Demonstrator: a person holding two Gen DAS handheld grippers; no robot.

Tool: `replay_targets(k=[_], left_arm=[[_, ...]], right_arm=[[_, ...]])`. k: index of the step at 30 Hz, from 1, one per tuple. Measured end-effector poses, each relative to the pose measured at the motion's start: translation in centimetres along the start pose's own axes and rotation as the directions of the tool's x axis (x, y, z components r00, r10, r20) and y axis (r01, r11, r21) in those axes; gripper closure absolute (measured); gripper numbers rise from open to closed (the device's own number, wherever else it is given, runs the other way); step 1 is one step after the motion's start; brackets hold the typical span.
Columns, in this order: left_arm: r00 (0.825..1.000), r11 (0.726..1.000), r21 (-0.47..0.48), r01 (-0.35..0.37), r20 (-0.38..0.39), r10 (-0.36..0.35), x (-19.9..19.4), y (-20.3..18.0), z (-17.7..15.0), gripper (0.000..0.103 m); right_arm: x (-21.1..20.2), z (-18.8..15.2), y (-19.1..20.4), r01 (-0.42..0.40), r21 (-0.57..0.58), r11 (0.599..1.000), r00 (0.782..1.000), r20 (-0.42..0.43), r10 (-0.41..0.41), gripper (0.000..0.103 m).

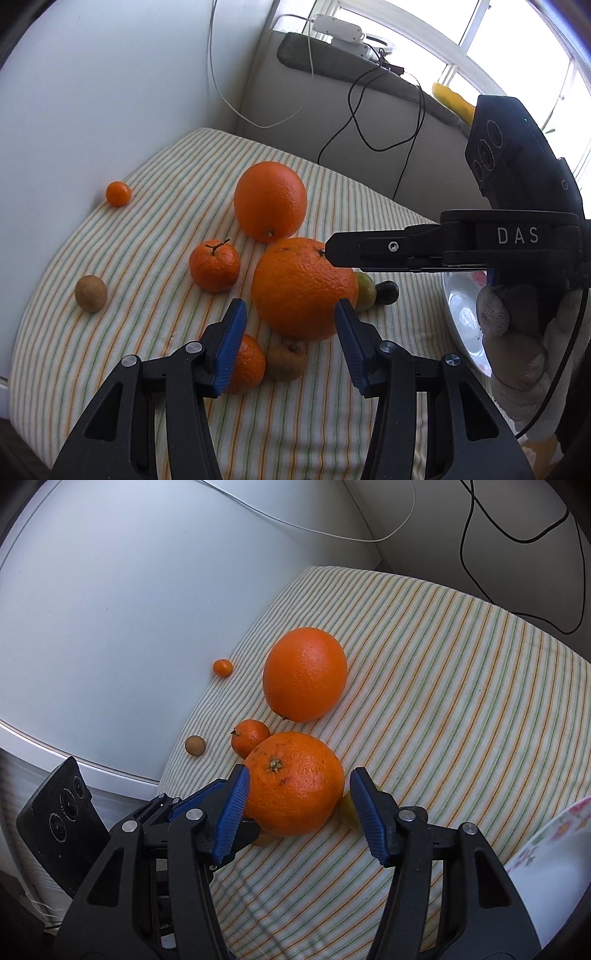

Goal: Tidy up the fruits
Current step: 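Move the right gripper to the large round orange and close on it, then lift the large round orange off the cloth with the right gripper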

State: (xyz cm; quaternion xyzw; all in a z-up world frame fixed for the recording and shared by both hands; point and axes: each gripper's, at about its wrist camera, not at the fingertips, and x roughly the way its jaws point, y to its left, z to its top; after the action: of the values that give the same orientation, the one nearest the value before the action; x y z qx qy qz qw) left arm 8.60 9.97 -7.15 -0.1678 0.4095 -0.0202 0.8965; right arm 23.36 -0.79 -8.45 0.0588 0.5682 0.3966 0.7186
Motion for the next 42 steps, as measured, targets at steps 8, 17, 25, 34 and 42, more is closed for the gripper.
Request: replay_targets(k=[8, 17, 25, 34, 42], left_arm=[[1.000, 1.000, -0.002, 0.009, -0.021, -0.009, 0.6, -0.1, 0.7, 0.054], [0.994, 0.998, -0.016, 0.059, -0.090, -0.060, 1.5, 0.0, 1.7, 0.041], [0.993, 0.999, 0.017, 0.032, -0.117, -0.030, 2.6, -0.6, 1.9, 0.041], [0.995, 0.997, 0.076, 0.010, -0.097, -0.003, 3.0, -1.2, 1.6, 0.042], [0.998, 0.997, 0.071, -0.012, -0.068, 0.016, 2.2, -1.3, 1.3, 0.043]], right_arm=[[1.4, 1.0, -0.1, 0.002, -0.009, 1.000, 0.999, -0.038, -0.002, 0.032], [3.0, 2.1, 0.2, -0.012, -0.034, 0.999, 0.996, -0.085, 0.009, 0.032], [4.2, 2.6, 0.6, 0.001, -0.088, 0.996, 0.993, -0.118, -0.011, 0.031], [4.9, 2.9, 1.3, 0.040, -0.129, 0.991, 0.991, -0.118, -0.055, 0.032], [4.3, 2.1, 2.3, 0.067, -0.128, 0.989, 0.992, -0.094, -0.080, 0.034]])
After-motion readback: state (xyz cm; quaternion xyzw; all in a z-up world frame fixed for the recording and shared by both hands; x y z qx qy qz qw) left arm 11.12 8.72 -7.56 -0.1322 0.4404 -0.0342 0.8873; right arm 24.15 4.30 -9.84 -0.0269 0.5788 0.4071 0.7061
